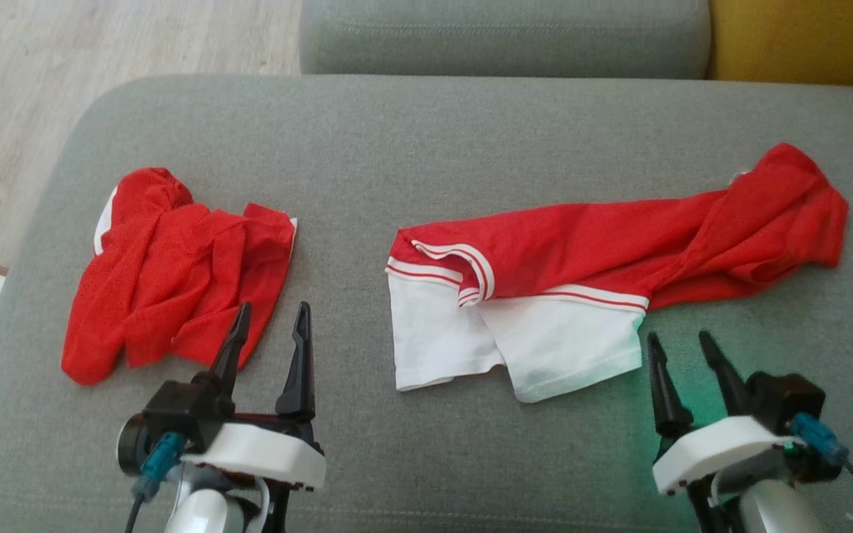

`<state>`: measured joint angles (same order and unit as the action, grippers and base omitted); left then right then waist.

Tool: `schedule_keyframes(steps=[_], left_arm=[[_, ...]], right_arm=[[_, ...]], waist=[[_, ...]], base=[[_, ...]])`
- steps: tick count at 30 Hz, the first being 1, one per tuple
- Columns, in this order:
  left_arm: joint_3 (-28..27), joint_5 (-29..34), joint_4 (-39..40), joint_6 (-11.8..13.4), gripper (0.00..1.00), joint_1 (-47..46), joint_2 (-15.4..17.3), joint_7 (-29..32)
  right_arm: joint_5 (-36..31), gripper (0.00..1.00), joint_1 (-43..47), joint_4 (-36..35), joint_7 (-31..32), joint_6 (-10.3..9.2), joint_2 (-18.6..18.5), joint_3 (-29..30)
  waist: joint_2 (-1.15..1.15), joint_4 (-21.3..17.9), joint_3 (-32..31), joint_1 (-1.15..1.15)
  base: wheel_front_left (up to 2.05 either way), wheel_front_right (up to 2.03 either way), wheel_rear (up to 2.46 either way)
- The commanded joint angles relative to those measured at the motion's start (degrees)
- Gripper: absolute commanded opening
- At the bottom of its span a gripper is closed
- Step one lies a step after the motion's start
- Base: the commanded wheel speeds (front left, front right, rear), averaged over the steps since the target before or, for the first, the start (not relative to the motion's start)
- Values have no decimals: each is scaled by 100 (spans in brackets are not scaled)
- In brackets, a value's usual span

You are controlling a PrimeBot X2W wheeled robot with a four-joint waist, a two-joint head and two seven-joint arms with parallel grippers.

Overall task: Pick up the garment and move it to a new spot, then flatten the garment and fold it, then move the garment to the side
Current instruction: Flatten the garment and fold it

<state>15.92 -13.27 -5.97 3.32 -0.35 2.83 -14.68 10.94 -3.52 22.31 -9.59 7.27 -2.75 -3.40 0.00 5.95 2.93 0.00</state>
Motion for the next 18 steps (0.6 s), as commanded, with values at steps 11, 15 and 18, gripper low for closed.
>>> schedule_keyframes(steps=[11,15,18], left_arm=[[-198,31,91,-55,100,-470,5,-32],[-187,45,70,-73,100,-526,5,-32],[-165,50,48,-86,100,-560,5,-32]], right_arm=[[600,100,-511,843,32,22,-13,-329],[819,100,-718,1191,-95,22,-13,-467],[905,100,-860,1445,-181,22,-13,-601]], waist=[[0,69,324,0],[0,97,403,0],[0,131,441,0]], base=[[0,0,0],[0,0,0],[0,0,0]])
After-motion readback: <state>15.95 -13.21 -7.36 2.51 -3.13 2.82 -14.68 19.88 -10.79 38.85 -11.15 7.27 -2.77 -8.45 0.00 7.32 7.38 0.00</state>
